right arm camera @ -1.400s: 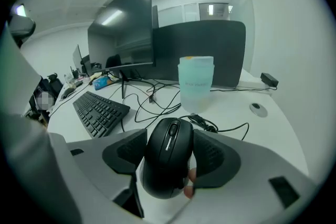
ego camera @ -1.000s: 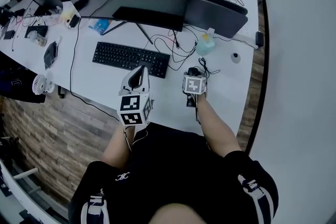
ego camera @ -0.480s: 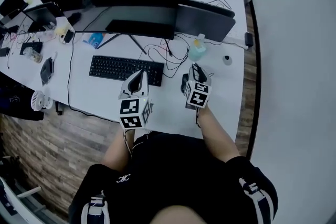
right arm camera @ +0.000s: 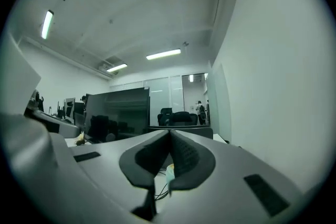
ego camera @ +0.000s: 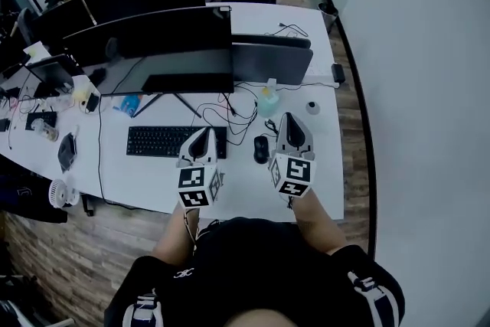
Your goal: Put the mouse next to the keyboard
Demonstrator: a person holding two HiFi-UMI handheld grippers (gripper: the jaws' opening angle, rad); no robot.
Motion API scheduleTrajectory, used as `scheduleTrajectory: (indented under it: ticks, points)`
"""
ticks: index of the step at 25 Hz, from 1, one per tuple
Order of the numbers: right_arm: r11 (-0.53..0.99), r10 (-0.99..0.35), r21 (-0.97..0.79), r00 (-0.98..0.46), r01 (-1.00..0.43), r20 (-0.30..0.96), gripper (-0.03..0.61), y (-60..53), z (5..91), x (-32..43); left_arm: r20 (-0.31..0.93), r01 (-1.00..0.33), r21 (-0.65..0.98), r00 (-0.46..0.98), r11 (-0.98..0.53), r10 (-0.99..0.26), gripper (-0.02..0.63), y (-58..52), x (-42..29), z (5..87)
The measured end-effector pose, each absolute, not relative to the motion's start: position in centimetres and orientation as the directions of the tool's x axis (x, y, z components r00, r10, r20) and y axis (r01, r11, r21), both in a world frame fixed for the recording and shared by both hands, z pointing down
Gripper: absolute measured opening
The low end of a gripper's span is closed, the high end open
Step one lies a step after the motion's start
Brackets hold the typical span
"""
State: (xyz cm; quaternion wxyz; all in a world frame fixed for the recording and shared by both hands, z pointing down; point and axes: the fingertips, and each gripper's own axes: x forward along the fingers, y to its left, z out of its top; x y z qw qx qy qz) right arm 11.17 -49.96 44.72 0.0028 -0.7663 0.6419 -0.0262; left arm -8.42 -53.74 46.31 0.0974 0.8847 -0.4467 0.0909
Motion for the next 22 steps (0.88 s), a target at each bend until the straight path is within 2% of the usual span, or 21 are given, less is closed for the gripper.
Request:
scheduleTrajectory:
  ticks: [22]
  points:
    - [-0.165,-0.986,-0.089,0.167,-0.982,-0.012,0.014,-47.8,44.0,10.9,0.216,-0.774,0.076,0.628,-0.628,-0.748,0.012,-52.1,-6.6,45.5]
